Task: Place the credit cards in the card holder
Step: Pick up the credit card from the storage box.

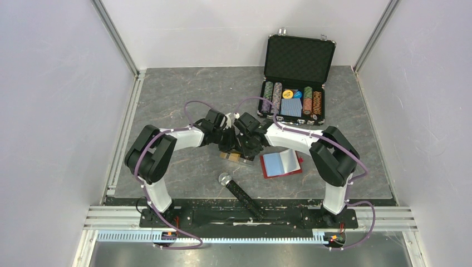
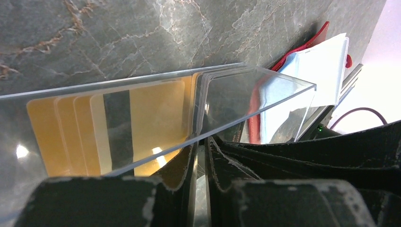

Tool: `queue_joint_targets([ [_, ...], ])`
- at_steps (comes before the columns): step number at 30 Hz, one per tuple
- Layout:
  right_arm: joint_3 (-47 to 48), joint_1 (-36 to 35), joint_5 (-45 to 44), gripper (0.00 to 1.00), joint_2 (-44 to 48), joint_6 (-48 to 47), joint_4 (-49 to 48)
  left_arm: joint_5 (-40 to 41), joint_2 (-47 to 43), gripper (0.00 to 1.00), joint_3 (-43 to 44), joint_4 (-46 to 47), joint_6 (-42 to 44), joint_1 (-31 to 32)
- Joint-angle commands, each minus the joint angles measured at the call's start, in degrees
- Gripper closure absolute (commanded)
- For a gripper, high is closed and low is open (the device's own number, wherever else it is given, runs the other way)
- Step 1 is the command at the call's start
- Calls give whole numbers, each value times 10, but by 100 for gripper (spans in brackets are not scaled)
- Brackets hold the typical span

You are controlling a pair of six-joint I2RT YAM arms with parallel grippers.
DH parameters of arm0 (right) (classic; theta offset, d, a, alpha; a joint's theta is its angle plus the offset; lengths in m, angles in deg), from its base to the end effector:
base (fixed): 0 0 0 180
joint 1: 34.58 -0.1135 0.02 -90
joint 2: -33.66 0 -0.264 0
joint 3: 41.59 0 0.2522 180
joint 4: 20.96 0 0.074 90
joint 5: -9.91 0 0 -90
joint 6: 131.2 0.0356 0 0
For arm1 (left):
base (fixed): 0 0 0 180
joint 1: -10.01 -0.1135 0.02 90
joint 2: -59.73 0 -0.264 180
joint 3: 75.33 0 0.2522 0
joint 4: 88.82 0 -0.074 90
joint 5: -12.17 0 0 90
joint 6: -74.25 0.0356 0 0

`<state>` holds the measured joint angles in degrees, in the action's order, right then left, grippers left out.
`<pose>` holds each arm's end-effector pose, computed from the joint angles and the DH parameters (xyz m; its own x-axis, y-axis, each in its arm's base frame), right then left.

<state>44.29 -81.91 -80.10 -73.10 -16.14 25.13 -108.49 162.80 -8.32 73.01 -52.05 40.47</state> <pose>0.2539 0.2755 0.1755 -0.8765 -0.3259 -0.3545 -0.4018 0.9006 0.1656 0.2880 -0.1904 0.1373 -0.9739 -0.0180 -0.2261 0.1445 0.7193 -0.6795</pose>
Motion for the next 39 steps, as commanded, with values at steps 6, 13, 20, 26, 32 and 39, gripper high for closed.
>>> queue_joint_targets([
  [6,7,1,-11,100,39,6,10,-79,-26,89,-10,37,-49,6],
  [13,32,4,-38,100,91,5,22,-102,-16,87,-10,75,-69,10],
  [20,44,24,-67,100,142,-1,58,-100,7,78,7,74,-75,24],
  [26,20,60,-66,100,195,-8,60,-65,18,81,25,34,-62,34],
  [32,-11,79,-38,81,232,-11,36,24,-31,98,46,-57,-36,34],
  [39,-98,118,75,45,316,6,-66,103,-180,98,61,-118,-26,30],
])
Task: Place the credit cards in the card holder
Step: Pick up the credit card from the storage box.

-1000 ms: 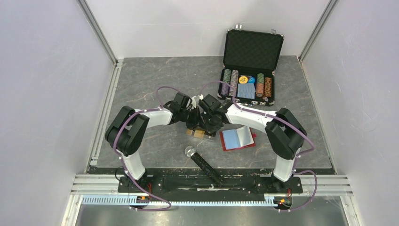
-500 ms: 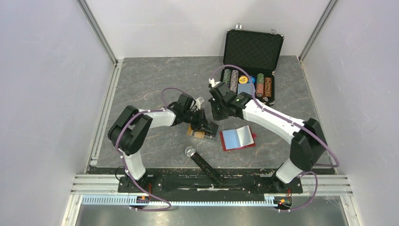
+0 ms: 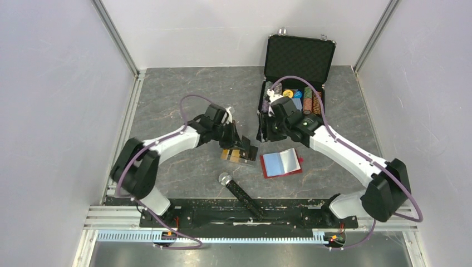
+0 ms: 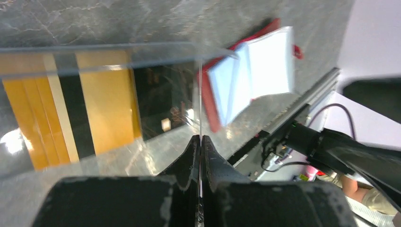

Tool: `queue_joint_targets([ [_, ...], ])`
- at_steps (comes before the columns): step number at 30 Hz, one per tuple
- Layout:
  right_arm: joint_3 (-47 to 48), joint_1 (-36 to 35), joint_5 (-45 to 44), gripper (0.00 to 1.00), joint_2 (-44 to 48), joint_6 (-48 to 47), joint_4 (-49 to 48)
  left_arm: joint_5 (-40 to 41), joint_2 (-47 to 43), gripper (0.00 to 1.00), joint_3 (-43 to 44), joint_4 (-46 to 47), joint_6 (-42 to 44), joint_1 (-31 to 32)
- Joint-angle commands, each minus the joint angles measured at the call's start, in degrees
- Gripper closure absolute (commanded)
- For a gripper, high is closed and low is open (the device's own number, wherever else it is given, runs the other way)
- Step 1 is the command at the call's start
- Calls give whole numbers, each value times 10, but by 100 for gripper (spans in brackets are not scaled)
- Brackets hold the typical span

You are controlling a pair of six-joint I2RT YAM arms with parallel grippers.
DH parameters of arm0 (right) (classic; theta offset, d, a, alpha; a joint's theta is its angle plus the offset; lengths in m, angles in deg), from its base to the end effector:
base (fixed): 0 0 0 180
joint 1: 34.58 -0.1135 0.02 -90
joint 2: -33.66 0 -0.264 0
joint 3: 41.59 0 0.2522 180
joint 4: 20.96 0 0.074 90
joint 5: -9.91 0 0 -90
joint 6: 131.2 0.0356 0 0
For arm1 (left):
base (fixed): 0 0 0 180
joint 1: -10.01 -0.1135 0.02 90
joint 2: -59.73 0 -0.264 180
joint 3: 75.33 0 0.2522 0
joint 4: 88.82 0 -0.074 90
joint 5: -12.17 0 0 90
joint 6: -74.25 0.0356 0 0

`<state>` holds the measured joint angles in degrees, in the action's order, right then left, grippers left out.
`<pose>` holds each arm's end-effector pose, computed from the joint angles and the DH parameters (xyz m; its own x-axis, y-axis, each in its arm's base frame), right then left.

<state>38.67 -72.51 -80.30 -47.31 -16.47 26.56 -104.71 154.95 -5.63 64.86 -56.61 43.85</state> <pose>0.2397 0.1866 0.2894 -0.7907 -0.0858 -0.6062 -0.3105 0.9096 0.2762 0.2709 -0.2010 0.1846 -0.9707 -0.0517 -0.2347 0.1239 0.7291 -0.6731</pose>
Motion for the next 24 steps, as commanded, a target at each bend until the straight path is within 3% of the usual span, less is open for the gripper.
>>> queue_joint_targets([
  [1,-58,31,100,39,72,15,-101,70,-126,98,32,-43,19,-6],
  [6,-131,71,220,15,134,63,-211,21,-234,98,-12,-3,-22,-28],
  [10,-190,85,319,12,159,134,-350,-63,-295,98,-73,92,-91,-39],
  [12,-208,86,350,14,164,170,-406,-87,-321,98,-93,124,-113,-39],
  [13,-217,86,365,21,164,187,-433,-91,-331,98,-103,144,-122,-39],
  [16,-239,86,408,27,157,237,-514,-97,-360,98,-131,185,-154,-39],
  [24,-279,80,454,46,134,327,-647,-120,-375,98,-168,262,-205,-37],
])
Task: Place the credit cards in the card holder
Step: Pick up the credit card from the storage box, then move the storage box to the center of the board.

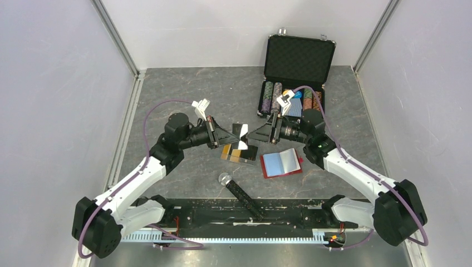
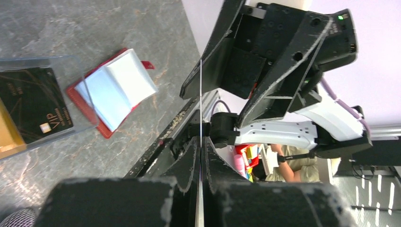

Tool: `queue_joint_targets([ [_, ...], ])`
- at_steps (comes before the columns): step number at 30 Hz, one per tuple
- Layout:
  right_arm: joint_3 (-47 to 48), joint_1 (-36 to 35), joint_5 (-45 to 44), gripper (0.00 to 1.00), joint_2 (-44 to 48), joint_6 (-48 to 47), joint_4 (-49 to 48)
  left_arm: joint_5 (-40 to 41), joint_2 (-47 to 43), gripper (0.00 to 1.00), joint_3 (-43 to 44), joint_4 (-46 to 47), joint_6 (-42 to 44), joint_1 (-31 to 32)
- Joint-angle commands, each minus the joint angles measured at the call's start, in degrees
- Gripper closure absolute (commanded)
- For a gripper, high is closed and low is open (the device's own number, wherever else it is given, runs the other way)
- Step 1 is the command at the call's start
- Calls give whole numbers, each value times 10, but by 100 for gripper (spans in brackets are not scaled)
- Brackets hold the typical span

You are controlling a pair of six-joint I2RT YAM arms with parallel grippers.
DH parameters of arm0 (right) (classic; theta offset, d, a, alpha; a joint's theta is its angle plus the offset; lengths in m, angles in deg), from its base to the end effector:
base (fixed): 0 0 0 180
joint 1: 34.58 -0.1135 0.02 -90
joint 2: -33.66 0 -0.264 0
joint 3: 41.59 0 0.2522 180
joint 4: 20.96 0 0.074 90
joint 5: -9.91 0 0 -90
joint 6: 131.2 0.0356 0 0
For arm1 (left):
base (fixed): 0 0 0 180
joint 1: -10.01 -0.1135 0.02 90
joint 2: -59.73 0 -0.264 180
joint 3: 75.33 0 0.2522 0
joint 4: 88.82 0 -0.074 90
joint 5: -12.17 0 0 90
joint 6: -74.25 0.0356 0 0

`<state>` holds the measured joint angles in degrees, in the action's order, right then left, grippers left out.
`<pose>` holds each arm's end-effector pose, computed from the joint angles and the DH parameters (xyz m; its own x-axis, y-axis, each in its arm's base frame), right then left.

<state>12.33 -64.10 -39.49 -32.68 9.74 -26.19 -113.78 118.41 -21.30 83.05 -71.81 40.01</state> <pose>0.2153 0.1486 0.2884 -0.7954 0.2271 -0.5619 -0.5052 0.2638 0.8217 0.1926 -0.1353 0.2958 -0.8541 -0.2824 -0.4368 0.3439 0.3234 -0.8816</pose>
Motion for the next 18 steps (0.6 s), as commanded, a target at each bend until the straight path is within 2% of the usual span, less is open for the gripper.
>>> queue_joint_targets([
  [1,-19,-6,44,48,-15,71,-127,-31,-9,98,-13,82,-55,2],
  [5,-20,-17,51,70,-34,98,-169,-35,-7,97,-19,86,-56,1],
  [7,-15,-22,53,86,-41,102,-178,-39,-3,96,-22,87,-57,2],
  [9,-12,-24,52,100,-43,98,-176,-42,2,88,-24,90,-57,3],
  [11,-10,-23,46,100,-38,81,-151,-43,7,74,-26,90,-56,2],
  [13,5,-19,28,100,-31,36,-74,-38,14,59,-25,82,-54,3],
  [14,17,-15,11,100,-26,-2,-16,-33,20,55,-22,68,-47,2],
  [18,55,24,-76,100,0,-109,193,11,59,53,12,-37,6,10],
])
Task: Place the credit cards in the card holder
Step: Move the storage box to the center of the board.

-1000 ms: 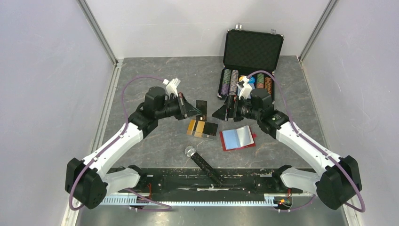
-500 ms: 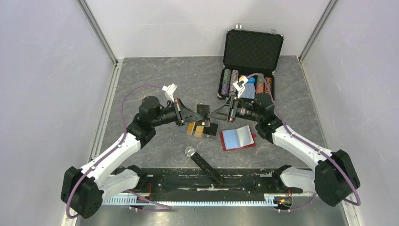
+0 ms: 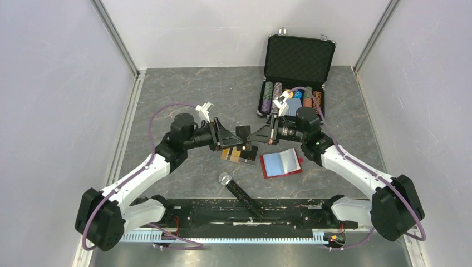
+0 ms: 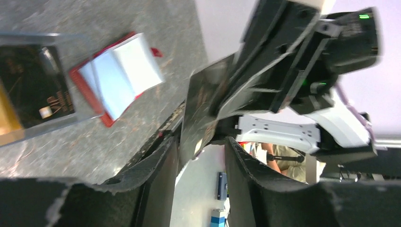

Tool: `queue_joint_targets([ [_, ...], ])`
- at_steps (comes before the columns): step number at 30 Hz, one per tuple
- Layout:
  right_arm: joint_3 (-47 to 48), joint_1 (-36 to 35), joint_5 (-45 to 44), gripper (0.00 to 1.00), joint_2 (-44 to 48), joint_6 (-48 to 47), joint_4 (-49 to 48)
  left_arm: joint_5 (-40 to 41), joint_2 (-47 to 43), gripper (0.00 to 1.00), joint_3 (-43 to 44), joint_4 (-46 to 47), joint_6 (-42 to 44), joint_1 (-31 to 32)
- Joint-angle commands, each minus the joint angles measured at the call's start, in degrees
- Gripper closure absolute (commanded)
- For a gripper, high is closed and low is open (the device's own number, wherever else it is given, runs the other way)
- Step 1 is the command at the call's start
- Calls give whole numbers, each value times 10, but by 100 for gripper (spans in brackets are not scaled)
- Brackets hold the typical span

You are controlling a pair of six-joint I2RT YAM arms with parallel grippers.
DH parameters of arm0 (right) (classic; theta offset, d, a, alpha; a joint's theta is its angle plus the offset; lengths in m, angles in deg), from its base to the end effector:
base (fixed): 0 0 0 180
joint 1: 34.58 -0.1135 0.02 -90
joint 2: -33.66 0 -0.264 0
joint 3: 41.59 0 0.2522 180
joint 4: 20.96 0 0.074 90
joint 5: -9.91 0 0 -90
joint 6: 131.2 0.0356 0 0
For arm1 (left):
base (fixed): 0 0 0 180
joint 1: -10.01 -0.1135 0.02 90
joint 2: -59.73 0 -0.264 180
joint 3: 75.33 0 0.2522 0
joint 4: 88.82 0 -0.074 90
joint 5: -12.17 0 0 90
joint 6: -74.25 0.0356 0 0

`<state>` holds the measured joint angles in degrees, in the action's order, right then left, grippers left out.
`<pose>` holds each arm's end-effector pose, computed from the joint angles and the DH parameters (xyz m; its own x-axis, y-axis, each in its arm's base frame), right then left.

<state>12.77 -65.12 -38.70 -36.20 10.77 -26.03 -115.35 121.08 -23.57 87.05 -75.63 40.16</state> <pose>0.2216 0.1581 0.2757 -0.8375 0.1920 -0.5116 -0.4571 0.2670 0.8484 0.1979 -0.1400 0.2789 -0.8900 -0.2764 -0.3625 0.2792 0.2981 -0.9128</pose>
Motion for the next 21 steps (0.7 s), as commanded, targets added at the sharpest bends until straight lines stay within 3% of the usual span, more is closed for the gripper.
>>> queue_joint_targets([
  [1,55,48,-99,100,41,-139,234,41,48,54,46,-107,59,16],
  [6,84,115,-174,100,62,-244,406,119,160,62,132,-213,121,82],
  [10,99,141,-222,100,61,-304,487,193,255,69,228,-294,171,143],
  [17,74,166,-226,100,66,-337,515,278,434,86,419,-431,237,212],
  [21,64,166,-206,100,56,-343,511,324,494,95,472,-476,247,215],
])
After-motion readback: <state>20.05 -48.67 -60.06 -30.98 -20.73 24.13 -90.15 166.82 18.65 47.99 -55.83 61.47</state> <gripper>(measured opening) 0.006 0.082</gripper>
